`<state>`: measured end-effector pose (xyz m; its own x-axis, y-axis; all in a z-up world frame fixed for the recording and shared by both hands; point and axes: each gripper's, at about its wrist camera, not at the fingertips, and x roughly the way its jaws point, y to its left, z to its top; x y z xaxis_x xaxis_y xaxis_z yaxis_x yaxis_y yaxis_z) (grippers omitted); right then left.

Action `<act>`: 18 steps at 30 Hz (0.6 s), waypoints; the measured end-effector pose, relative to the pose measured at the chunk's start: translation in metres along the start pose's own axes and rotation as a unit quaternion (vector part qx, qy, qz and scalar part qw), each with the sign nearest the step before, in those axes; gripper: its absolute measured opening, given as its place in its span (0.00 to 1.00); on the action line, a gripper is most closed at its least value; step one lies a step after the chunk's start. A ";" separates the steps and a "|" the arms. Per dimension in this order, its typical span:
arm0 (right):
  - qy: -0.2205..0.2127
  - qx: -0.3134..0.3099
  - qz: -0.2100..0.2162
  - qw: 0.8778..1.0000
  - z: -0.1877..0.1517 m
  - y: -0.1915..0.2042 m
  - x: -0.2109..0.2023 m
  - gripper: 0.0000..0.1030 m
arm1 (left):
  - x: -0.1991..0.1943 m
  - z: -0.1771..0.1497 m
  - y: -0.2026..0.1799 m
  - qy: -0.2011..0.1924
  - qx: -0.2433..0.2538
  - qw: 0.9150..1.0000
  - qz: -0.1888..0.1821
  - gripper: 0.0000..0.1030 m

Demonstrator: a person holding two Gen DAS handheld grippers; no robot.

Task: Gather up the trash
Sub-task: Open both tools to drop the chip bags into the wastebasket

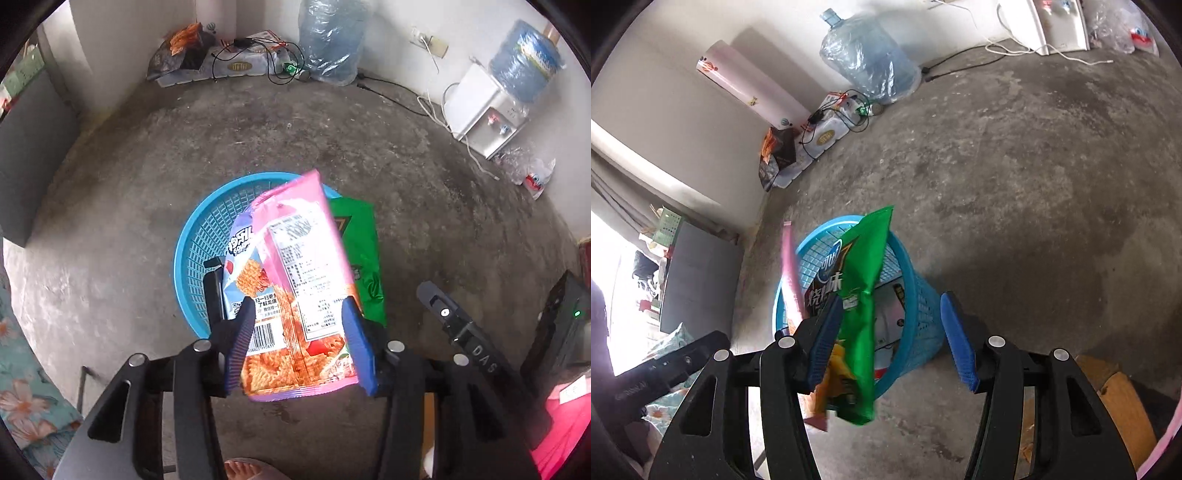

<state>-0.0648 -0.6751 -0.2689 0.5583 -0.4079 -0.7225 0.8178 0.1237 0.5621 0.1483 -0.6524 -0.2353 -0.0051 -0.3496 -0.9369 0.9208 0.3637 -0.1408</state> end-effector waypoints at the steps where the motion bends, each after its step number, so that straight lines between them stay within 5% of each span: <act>1: -0.001 -0.002 0.002 1.000 -0.002 0.000 -0.001 0.52 | -0.009 0.000 0.003 -0.007 -0.010 1.000 -0.015 0.51; 10: 0.009 0.042 0.025 0.999 -0.008 -0.008 -0.003 0.52 | -0.136 0.007 0.021 -0.111 -0.029 0.992 -0.056 0.55; 18: 0.014 0.087 0.034 0.995 -0.011 -0.018 -0.016 0.52 | -0.260 -0.078 0.068 -0.177 -0.037 0.980 -0.081 0.62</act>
<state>-0.0870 -0.6607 -0.2720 0.6175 -0.3786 -0.6895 0.7421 -0.0100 0.6702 0.1820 -0.4695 -0.0261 -0.0011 -0.6806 -0.7327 0.8880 0.3363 -0.3137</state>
